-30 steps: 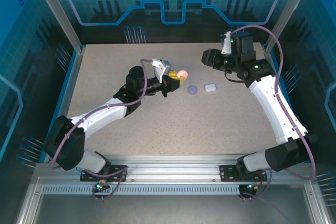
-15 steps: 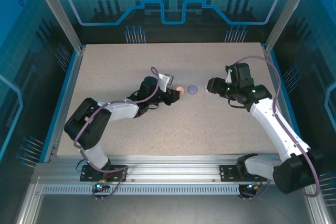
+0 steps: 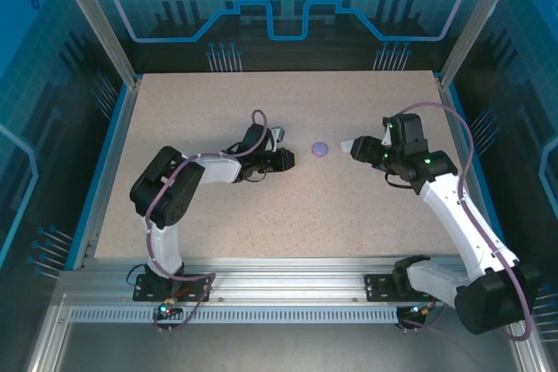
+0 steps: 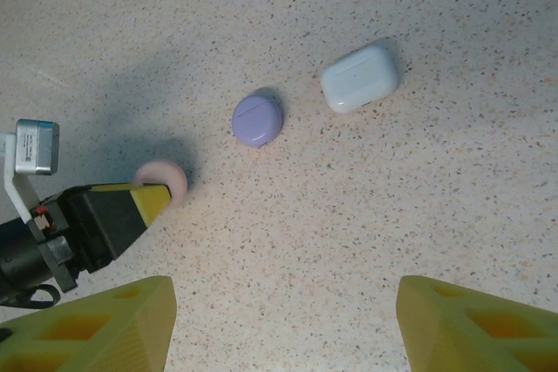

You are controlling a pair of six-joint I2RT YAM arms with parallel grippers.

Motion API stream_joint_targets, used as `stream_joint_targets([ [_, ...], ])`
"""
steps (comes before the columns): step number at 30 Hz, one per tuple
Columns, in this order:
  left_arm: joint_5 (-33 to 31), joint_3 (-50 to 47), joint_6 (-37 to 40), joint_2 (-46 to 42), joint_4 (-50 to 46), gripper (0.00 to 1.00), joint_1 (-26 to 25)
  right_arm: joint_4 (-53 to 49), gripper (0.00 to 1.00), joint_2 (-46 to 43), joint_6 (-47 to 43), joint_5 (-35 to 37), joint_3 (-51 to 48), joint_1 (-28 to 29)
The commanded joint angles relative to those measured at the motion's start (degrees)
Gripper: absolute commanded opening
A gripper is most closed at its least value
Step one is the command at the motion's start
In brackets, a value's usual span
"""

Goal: Insert wireless bluetooth earbuds into charging case

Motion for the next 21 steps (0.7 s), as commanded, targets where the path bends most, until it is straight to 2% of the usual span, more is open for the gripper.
stream_joint_targets([
  [1,-0.30,2.17,-2.12,2.26,-5.87,0.12,1.39,-0.13,0.68,-0.97,-1.03,-0.53,0.11,-1.32],
  [3,-0.23,3.33,-2.12,3.31,-8.14,0.20,1.84,-0.62,0.68,-1.35,-1.21,-0.59,0.42,-1.48],
  [9,0.29,8.00,-1.85,6.46,-15.47,0.32,2.72,-1.89,0.71,-2.70,-1.40,-0.36,1.63,-1.80],
  [16,-2.05,8.39,-0.43,3.76,-20.53,0.57,4.39,-3.65,0.82,-3.78,-1.43,0.05,3.36,-1.96],
  [19,-2.42,8.07,0.62,1.22,-22.70,0.75,5.85,-4.68,0.99,-4.14,-1.51,0.47,4.41,-1.98],
  [21,-2.97,8.12,1.58,-0.68,-24.55,0.88,6.84,-5.16,1.00,-4.40,-1.77,0.97,5.02,-2.05],
])
